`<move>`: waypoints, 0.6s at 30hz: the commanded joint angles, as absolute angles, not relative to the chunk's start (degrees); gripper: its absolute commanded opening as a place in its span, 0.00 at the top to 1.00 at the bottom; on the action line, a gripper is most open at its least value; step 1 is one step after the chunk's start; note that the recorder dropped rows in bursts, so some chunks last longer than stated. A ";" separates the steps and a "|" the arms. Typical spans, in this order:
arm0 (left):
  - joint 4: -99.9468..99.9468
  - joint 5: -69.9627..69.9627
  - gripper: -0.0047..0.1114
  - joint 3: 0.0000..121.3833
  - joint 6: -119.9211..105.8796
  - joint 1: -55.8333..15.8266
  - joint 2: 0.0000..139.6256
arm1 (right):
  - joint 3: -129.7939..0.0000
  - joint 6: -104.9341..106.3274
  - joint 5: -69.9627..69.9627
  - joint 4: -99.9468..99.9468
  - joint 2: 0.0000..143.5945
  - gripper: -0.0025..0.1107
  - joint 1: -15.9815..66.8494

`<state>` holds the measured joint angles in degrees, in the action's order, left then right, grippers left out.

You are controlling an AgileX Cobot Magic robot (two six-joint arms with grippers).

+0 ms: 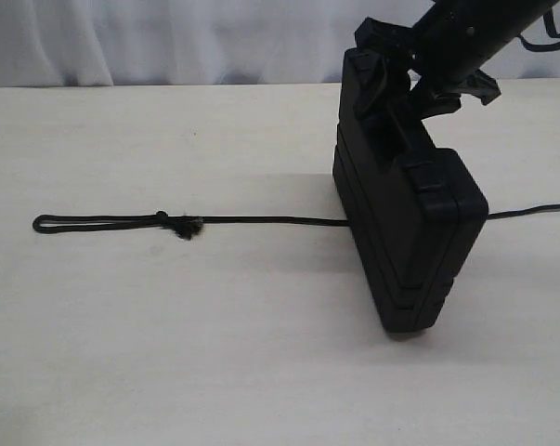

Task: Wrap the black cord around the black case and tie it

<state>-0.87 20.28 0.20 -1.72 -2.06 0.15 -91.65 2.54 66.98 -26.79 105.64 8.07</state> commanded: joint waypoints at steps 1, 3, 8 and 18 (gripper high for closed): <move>-0.86 19.65 0.96 0.00 -1.64 -2.07 0.00 | -91.30 5.33 64.30 -18.99 105.33 0.55 5.98; -0.86 19.65 0.96 0.00 -1.64 -2.07 0.00 | -91.30 5.18 64.29 -19.24 105.20 0.55 5.84; -0.86 19.65 0.96 0.00 -1.64 -2.07 0.00 | -91.30 5.30 64.17 -23.34 105.20 0.55 4.65; -0.86 19.65 0.96 0.00 -1.64 -2.07 0.00 | -91.20 3.57 65.05 -14.05 105.20 0.80 3.47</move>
<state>-0.96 20.28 0.20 -1.72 -2.06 0.15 -91.54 1.95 65.90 -20.93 105.02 4.27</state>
